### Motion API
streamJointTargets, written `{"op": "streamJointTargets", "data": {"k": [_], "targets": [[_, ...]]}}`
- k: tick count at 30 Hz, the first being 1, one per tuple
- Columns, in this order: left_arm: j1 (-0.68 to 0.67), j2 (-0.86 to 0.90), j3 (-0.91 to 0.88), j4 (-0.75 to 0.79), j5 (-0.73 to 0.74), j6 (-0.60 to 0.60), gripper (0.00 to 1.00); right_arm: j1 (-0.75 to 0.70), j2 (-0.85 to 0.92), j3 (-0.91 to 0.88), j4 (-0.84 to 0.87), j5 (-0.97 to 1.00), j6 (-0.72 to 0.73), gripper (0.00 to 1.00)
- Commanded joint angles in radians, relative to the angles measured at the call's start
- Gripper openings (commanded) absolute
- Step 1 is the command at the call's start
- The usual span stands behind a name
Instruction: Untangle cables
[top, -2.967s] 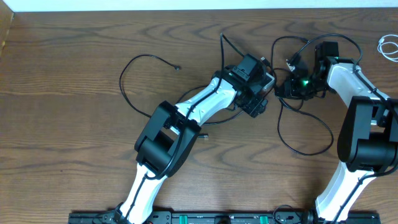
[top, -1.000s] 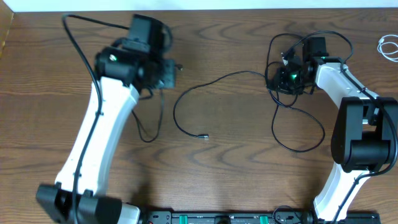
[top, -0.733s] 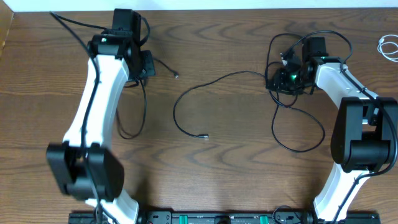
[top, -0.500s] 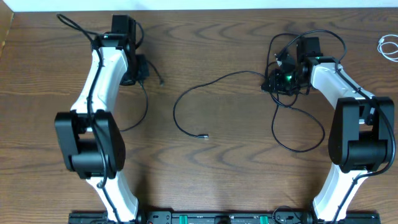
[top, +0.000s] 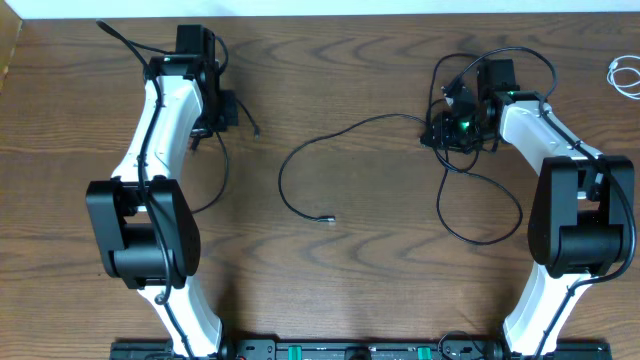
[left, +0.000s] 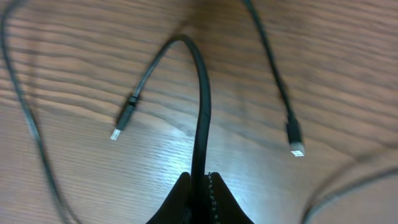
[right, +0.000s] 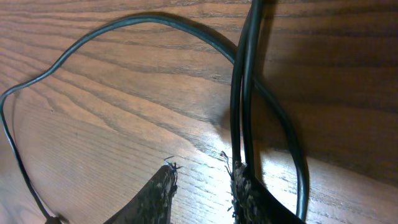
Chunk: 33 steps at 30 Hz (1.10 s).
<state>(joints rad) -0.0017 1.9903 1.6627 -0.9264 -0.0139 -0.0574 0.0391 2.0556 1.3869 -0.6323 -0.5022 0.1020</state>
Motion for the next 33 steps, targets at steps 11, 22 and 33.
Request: {"op": "streamJointTargets", "data": {"k": [11, 22, 33], "targets": [[-0.090, -0.209, 0.115, 0.003, 0.441, -0.131, 0.08, 0.037, 0.005, 0.010, 0.006, -0.001, -0.026, 0.34], [-0.450, -0.430, 0.116, 0.297, 0.413, -0.238, 0.07, 0.000, 0.005, 0.010, 0.006, -0.106, -0.039, 0.37], [-0.544, -0.435, 0.116, 0.390, 0.295, -0.354, 0.07, -0.056, 0.005, 0.010, -0.075, -0.179, -0.128, 0.40]]}}
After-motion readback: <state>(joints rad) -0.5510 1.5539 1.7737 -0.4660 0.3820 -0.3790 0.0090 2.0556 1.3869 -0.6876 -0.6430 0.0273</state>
